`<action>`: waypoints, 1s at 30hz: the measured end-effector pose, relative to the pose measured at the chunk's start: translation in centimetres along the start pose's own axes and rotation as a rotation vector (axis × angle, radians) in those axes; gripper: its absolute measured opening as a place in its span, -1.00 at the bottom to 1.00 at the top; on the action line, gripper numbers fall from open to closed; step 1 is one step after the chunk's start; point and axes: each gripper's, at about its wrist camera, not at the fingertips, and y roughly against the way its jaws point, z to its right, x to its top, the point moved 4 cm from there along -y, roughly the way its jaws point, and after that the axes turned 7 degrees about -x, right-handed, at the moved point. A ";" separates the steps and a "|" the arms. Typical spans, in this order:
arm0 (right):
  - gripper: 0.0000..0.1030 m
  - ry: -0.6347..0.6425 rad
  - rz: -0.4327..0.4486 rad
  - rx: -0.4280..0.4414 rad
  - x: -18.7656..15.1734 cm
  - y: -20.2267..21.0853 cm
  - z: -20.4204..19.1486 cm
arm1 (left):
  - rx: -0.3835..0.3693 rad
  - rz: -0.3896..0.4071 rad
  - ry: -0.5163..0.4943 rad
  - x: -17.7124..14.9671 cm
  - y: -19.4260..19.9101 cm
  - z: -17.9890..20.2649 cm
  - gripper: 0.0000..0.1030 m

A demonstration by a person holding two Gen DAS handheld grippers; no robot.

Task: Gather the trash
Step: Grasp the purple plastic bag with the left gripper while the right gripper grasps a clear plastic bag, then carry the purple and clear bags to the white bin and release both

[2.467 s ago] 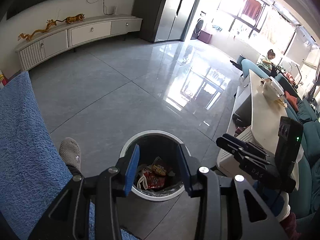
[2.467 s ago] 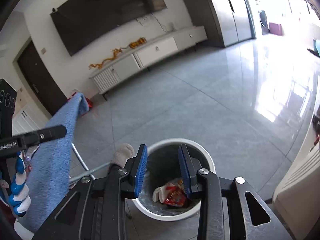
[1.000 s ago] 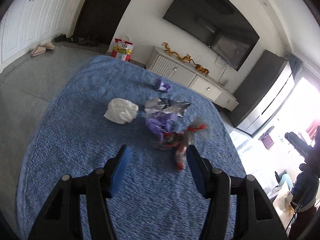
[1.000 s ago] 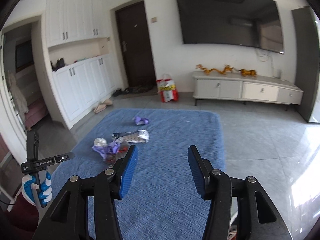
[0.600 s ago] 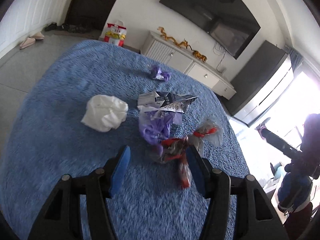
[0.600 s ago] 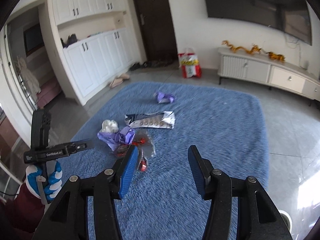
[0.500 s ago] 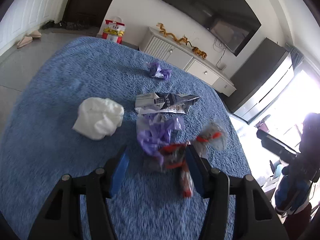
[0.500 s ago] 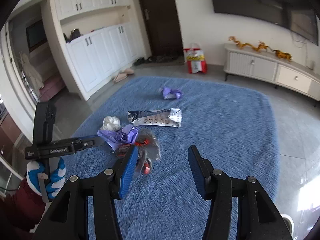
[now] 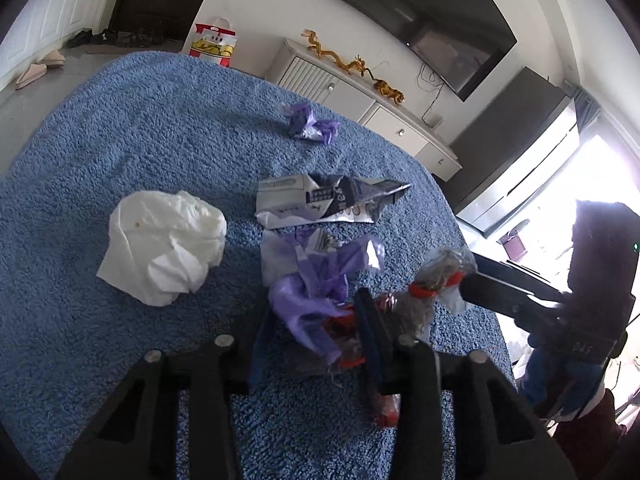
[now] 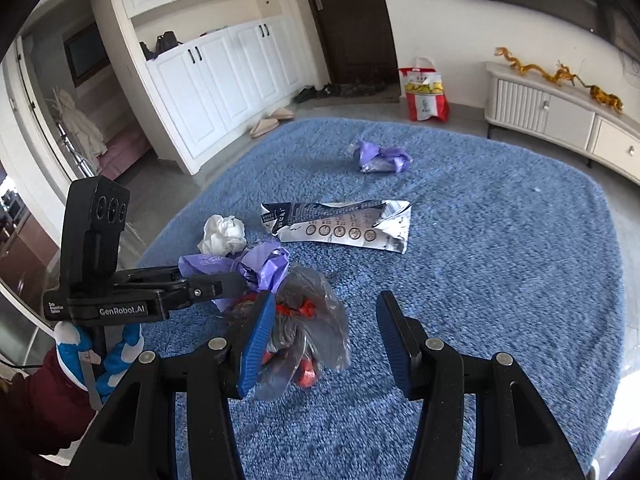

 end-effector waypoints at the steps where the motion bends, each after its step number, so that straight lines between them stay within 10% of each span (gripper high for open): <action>1: 0.01 -0.003 -0.007 0.012 0.0 -0.4 -0.1 | -0.001 -0.003 -0.001 -0.1 -0.1 0.0 -0.44; 6: 0.00 -0.008 -0.017 0.046 0.0 -1.2 -0.6 | -0.016 0.000 -0.015 -0.3 0.0 0.4 -0.59; 15: -0.78 0.003 0.004 0.047 -0.4 -0.3 -1.0 | -0.027 0.039 -0.028 -0.2 1.0 0.9 -0.66; 30: -0.84 0.065 0.108 0.031 -0.7 5.9 -3.2 | -0.034 0.137 -0.066 -0.2 6.7 3.2 -0.66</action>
